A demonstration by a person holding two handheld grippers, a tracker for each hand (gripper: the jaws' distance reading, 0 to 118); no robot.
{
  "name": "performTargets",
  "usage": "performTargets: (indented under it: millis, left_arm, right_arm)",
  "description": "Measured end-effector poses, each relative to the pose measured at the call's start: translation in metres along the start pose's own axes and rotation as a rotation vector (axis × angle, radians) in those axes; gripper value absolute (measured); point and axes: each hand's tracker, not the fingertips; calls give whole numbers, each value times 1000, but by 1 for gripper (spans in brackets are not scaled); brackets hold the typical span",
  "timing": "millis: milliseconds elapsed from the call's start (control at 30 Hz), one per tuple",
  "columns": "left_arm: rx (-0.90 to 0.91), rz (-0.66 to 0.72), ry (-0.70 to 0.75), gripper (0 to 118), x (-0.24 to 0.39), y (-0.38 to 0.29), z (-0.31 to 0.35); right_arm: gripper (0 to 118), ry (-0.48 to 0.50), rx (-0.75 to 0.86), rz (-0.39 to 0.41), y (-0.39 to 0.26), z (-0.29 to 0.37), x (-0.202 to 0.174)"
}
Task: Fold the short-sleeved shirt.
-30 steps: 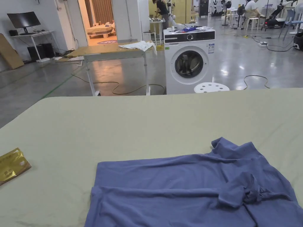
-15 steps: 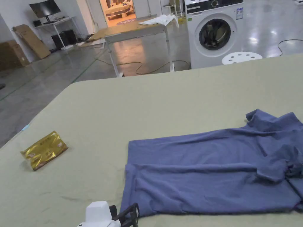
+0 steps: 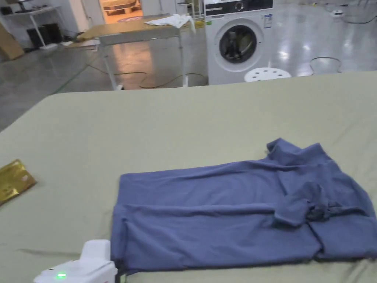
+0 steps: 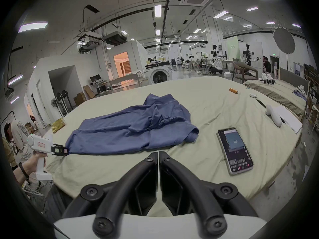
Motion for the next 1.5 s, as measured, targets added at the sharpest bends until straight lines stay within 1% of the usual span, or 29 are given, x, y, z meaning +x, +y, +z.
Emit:
performTargets:
  millis: [67,100,233,267,300,333,367,400,433,467,500,533,567,633,700,733,767,833,933,1000,1033,1067,1100,1133,1233,1367,1400,1467,1500]
  left_arm:
    - [-27,-22,1,9,1,5,-2]
    - [-28,-25,2,9,2,6,-3]
    - [-38,-45,8,9,4,6,-2]
    - [-41,-48,9,9,5,6,-3]
    - [-43,-52,11,9,5,5,-2]
    - [-46,-57,12,9,6,5,-2]
    - [-47,-58,13,9,6,6,-2]
    - [-48,-57,13,9,5,5,-1]
    - [-46,-54,12,9,5,5,-1]
    - [-42,-52,10,8,4,3,0]
    - [-34,-52,6,7,4,1,0]
    - [-28,-46,-2,6,1,1,1]
    - [-22,-36,-15,6,-3,1,1]
    - [-19,-5,-65,1,-13,4,6]
    - [81,35,-73,0,-24,2,24]
    - [128,41,-56,0,-28,-1,36]
    - [139,42,-52,0,-31,-4,46]
    - [149,78,-101,0,-38,-9,64]
    - [134,74,-118,0,-37,-28,88]
    - [115,31,-79,0,-40,-44,100]
    - [111,38,-86,0,-43,-52,108]
    - [94,63,-107,0,-49,-60,117]
    - [88,114,-134,0,-55,-69,123]
    - [81,141,-145,0,-59,-76,130]
    - [75,146,-122,0,-67,-94,148]
    - [75,163,-124,0,-70,-108,153]
    - [78,162,-129,10,-70,-109,151]
    - [106,153,-113,53,-67,-111,148]
    - [123,126,-42,72,-64,-110,148]
  right_arm:
    - [66,-46,-85,-25,12,-31,17]
    - [78,-56,-102,-47,16,-48,27]
    - [76,-91,-149,-182,32,-122,68]
    - [76,-92,-180,-184,34,-140,72]
    - [75,-94,-215,-163,36,-156,74]
    - [69,-100,-237,-149,36,-170,75]
    - [48,-112,-285,-123,33,-184,76]
    - [18,-135,-324,-104,30,-194,74]
    - [13,-138,-346,-80,25,-199,71]
    - [8,-190,-337,-4,22,-198,66]
    - [8,-157,-306,11,22,-193,61]
    - [8,-159,-314,-12,26,-191,58]
    - [8,-172,-318,-11,28,-191,58]
    - [7,-176,-317,-28,33,-184,57]
    - [7,-197,-305,-38,38,-169,55]
    - [7,-250,-287,-18,40,-158,55]
    - [7,-262,-272,1,42,-145,51]
    - [7,-239,-274,-14,40,-126,58]
    - [7,-214,-265,-43,30,-92,63]
    - [7,-226,-261,-37,20,-67,63]
    - [7,-229,-261,-37,15,-54,63]
    - [7,-223,-262,-56,10,-40,64]
    - [7,-196,-271,-101,3,-28,65]
    - [7,-188,-274,-121,-3,-16,65]
    - [7,-196,-293,-106,-18,9,56]
    - [8,-194,-306,-98,-32,16,48]
    - [19,-197,-303,-78,-35,12,48]
    - [52,-227,-312,-52,-39,5,48]
    - [57,-248,-323,-26,-39,5,46]
